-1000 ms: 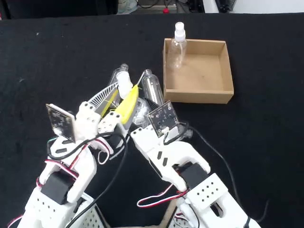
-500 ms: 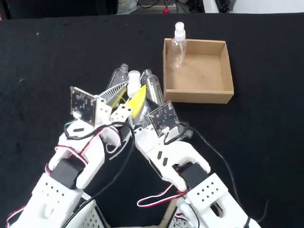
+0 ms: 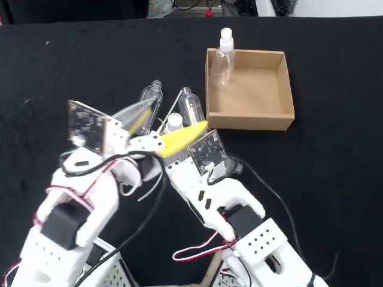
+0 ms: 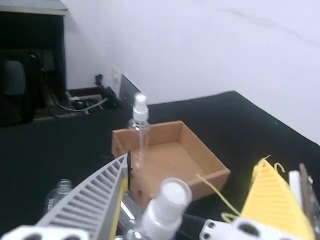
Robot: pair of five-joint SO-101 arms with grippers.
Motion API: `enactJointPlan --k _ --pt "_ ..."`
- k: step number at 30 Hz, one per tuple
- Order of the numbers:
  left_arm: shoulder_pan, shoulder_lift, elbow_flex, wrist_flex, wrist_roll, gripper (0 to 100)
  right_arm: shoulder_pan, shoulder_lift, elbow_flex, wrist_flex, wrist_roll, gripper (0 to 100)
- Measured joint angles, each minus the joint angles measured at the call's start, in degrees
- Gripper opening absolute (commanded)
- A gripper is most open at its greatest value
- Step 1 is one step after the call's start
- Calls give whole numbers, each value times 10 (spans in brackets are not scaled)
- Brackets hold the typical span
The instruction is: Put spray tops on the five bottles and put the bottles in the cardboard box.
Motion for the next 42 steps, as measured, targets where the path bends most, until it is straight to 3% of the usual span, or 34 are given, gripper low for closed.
enactJointPlan --k 5,10,14,24,29,35,42 --pt "-123 -1 -30 83 0 371 0 0 4 13 0 162" --pt "-276 -1 24 167 0 371 0 0 -42 125 0 163" --pt "-353 -1 126 145 0 371 0 0 -77 191 0 163" --pt "-360 0 305 -25 17 371 99 0 -142 228 0 163" --pt "-360 0 358 -78 18 371 92 0 -143 219 0 162" --pt "-360 0 418 -152 18 371 69 0 -100 86 0 162" --pt "-360 0 435 -191 18 371 79 17 -105 64 0 162"
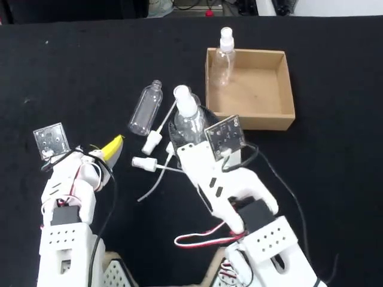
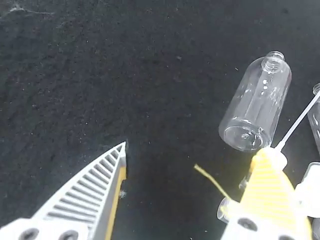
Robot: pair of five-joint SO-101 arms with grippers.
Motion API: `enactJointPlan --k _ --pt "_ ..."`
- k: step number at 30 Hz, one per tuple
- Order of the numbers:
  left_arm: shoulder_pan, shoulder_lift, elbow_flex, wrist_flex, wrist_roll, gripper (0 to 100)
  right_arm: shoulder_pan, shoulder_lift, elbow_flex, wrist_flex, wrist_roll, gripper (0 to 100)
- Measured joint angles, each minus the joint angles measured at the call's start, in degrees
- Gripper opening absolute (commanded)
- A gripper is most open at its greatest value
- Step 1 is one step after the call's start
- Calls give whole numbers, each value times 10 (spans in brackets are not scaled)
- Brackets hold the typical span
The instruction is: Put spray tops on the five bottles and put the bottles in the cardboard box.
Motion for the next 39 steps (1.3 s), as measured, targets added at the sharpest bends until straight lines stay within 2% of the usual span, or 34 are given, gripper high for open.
enactJointPlan --k 8,11,17,25,31,39 --pt "17 0 0 0 0 371 102 99 -133 13 0 162" --pt "18 0 0 0 0 371 143 124 -142 13 -3 162" --pt "18 0 0 0 0 371 214 123 -142 -19 -59 162" --pt "18 0 0 0 0 371 331 155 -157 -50 -65 163" --pt "18 0 0 0 0 371 359 302 -246 -66 -65 163" --pt "18 0 0 0 0 371 361 559 -350 -206 -65 162"
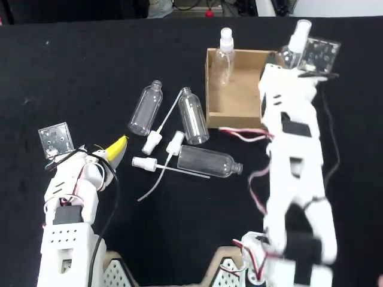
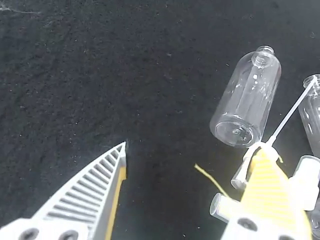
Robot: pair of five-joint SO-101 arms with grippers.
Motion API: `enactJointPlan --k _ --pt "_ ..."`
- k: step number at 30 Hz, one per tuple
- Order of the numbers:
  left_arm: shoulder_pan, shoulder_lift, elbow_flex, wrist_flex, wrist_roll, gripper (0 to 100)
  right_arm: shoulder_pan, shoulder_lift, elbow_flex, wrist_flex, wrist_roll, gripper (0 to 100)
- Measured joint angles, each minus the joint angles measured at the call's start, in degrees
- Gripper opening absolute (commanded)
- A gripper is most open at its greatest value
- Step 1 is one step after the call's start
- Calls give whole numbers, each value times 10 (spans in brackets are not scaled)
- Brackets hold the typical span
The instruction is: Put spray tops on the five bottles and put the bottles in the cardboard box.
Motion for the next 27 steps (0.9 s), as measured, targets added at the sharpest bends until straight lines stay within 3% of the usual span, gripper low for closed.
enactJointPlan --k 11,27 --pt "0 0 0 0 0 371 3 255 -192 -32 0 162" --pt "0 0 0 0 0 371 3 430 -332 -35 0 162"
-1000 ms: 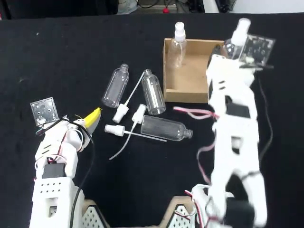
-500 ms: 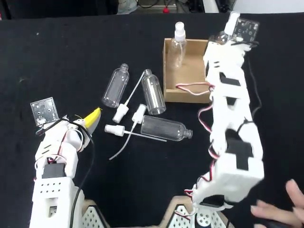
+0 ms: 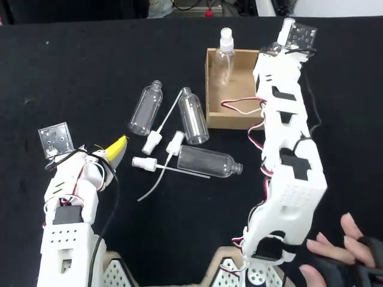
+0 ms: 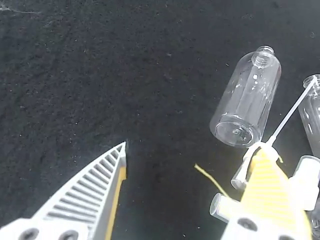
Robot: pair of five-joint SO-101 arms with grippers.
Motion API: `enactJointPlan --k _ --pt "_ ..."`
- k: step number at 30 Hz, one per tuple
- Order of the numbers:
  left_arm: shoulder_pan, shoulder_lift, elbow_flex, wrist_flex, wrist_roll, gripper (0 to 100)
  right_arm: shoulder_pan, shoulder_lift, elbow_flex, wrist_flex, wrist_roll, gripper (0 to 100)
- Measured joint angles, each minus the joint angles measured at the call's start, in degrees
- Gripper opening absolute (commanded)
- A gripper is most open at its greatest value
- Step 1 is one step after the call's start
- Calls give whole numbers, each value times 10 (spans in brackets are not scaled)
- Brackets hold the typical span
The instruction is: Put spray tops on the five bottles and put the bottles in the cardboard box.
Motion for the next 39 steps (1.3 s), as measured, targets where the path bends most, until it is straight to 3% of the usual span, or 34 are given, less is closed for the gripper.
enactJointPlan --k 17,25,39 --pt "0 0 0 0 0 371 10 79 -79 -2 0 162" --pt "0 0 0 0 0 371 11 102 -82 -69 0 162" --pt "0 0 0 0 0 371 11 116 -83 -81 0 172"
